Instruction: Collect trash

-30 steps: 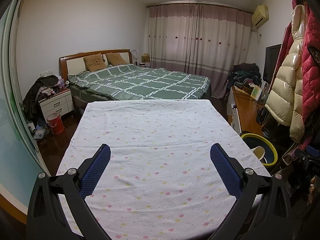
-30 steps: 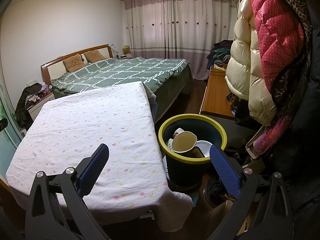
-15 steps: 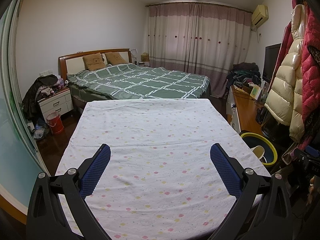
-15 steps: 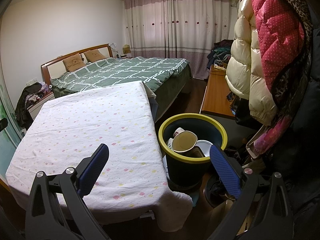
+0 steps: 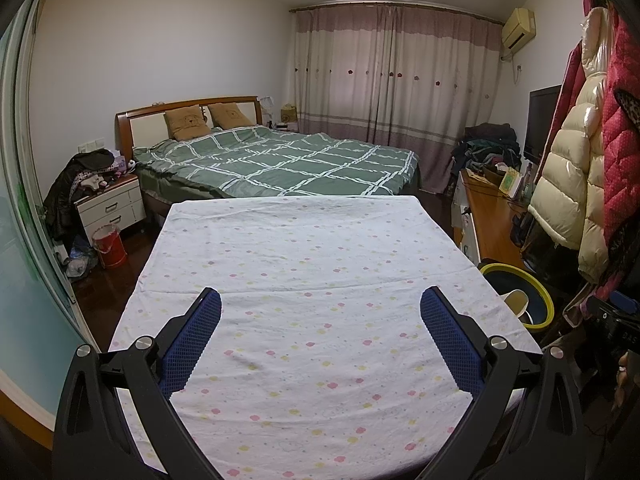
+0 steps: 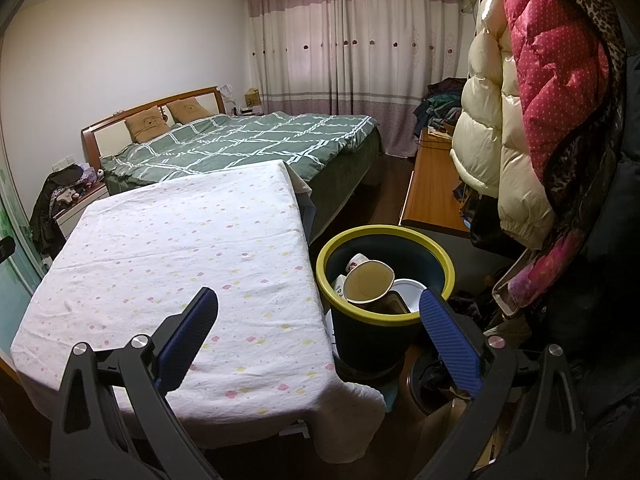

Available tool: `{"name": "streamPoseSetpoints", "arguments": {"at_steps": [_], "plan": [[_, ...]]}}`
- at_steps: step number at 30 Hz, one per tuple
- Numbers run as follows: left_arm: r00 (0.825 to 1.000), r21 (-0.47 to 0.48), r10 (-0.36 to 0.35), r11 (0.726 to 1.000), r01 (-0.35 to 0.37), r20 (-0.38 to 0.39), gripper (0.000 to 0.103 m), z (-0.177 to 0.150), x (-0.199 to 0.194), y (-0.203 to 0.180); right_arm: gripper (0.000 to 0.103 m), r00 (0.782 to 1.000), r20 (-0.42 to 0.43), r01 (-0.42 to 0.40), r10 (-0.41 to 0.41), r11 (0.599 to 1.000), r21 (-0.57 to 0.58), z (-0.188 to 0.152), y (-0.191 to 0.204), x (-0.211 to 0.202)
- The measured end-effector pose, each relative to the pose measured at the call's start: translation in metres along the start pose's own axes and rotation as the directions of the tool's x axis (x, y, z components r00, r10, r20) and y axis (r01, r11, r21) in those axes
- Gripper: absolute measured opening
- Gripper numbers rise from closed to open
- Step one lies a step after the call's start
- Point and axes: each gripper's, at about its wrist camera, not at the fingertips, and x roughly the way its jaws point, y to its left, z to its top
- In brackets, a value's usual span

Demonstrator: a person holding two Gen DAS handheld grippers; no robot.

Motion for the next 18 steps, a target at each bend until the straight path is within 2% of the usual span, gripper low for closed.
{"name": "streamPoseSetpoints", "arguments": {"at_steps": [18], "plan": [[1.000, -0.005, -0.015, 1.000, 0.015, -0.015, 0.098, -0.0009, 0.0056, 0.0002, 0.096, 1.000, -0.003, 0.001, -0.001, 1.000, 0.000, -0.0002, 0.0002, 0.0011]]}}
